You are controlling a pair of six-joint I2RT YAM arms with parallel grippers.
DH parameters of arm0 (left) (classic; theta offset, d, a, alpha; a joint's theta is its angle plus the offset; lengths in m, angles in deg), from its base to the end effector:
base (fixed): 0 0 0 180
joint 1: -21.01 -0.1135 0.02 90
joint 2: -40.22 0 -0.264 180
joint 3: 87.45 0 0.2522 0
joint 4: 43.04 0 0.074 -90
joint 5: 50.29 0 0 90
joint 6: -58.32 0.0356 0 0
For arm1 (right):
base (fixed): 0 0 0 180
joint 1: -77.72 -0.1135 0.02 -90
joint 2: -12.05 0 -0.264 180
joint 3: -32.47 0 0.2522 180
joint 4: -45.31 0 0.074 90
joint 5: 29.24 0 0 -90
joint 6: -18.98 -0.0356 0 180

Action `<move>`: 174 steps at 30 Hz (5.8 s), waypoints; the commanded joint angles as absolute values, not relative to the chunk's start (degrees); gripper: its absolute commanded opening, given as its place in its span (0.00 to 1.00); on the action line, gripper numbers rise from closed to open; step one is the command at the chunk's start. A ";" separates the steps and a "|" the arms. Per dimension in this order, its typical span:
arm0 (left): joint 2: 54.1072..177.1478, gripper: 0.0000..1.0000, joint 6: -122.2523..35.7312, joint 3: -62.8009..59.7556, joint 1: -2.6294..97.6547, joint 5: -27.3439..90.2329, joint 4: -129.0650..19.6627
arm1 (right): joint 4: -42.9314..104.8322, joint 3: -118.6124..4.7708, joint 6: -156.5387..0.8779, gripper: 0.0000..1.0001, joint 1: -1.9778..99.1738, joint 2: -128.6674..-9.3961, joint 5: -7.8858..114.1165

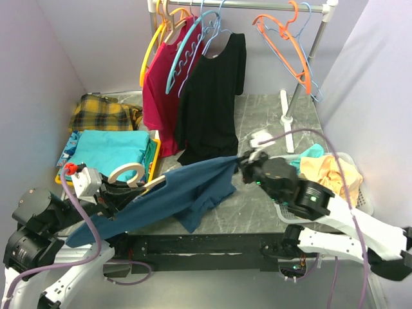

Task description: Remove the t-shirt from the hanger

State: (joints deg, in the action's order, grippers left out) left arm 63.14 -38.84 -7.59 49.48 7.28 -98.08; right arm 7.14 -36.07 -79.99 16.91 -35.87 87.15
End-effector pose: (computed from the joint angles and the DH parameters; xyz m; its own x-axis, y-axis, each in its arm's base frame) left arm 0.0071 -0.0256 0.4311 -0.0800 -0.0763 -0.9939 0.8703 0.4807 -0.1069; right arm 0.1016 0.1495 0.3663 -0.2350 -0.1342 -0.9627 -0.5454 0.8380 0.0163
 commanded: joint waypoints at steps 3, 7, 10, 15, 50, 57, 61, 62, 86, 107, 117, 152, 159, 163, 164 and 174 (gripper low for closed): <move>62.02 0.01 -37.13 -7.51 49.14 7.89 -99.52 | 7.82 -35.87 -82.62 0.00 22.78 -27.51 103.82; 61.40 0.01 -36.78 -7.16 49.14 7.98 -100.22 | 5.98 -35.25 -83.14 0.00 30.69 -26.54 100.84; 61.40 0.01 -36.17 -6.20 49.14 7.19 -100.84 | 5.79 -33.33 -84.72 0.00 35.26 -27.24 101.09; 61.58 0.01 -35.81 -4.96 49.14 6.92 -101.10 | 7.90 -28.59 -85.78 0.00 43.61 -29.34 93.74; 63.42 0.01 -35.20 -6.98 49.14 5.96 -97.67 | 12.29 -33.14 -75.50 0.78 21.04 -33.30 63.76; 63.95 0.01 -35.28 -6.72 49.14 3.41 -98.47 | 18.00 -32.09 -72.86 0.77 17.96 -38.39 68.39; 63.69 0.01 -35.37 -6.46 49.14 3.93 -98.99 | 20.21 -32.70 -71.72 0.66 17.96 -40.86 69.90; 63.78 0.01 -35.29 -6.28 49.05 4.11 -99.08 | 20.12 -32.79 -71.72 0.62 17.96 -41.47 70.16; 64.83 0.01 -34.05 -4.96 50.98 3.67 -100.84 | 20.65 -19.70 -80.42 0.00 36.48 -28.56 77.38; 78.10 0.01 -36.69 -10.23 50.98 5.78 -83.53 | 16.26 -20.12 -86.83 0.00 26.66 -35.95 66.00; 82.67 0.01 -34.67 -10.76 51.42 4.91 -88.53 | -2.63 -33.92 -81.74 0.62 25.52 -20.05 58.04; 87.60 0.01 -26.14 -4.08 61.97 -6.62 -94.60 | -7.48 -48.35 -64.60 0.29 21.91 -43.41 40.98; 85.58 0.09 -31.06 -8.30 61.88 3.30 -89.85 | -8.26 -47.65 -65.04 0.00 21.48 -41.39 41.85; 84.43 0.69 -33.97 -9.09 61.88 14.29 -90.28 | -10.90 -47.38 -64.78 0.00 21.47 -38.32 44.32; 84.17 0.73 -34.05 -9.09 61.97 17.35 -90.29 | -11.78 -47.55 -64.78 0.00 21.56 -37.18 44.76; 78.11 0.86 -38.53 -11.02 61.97 39.49 -88.10 | -15.65 -48.87 -65.48 0.00 21.47 -32.07 47.92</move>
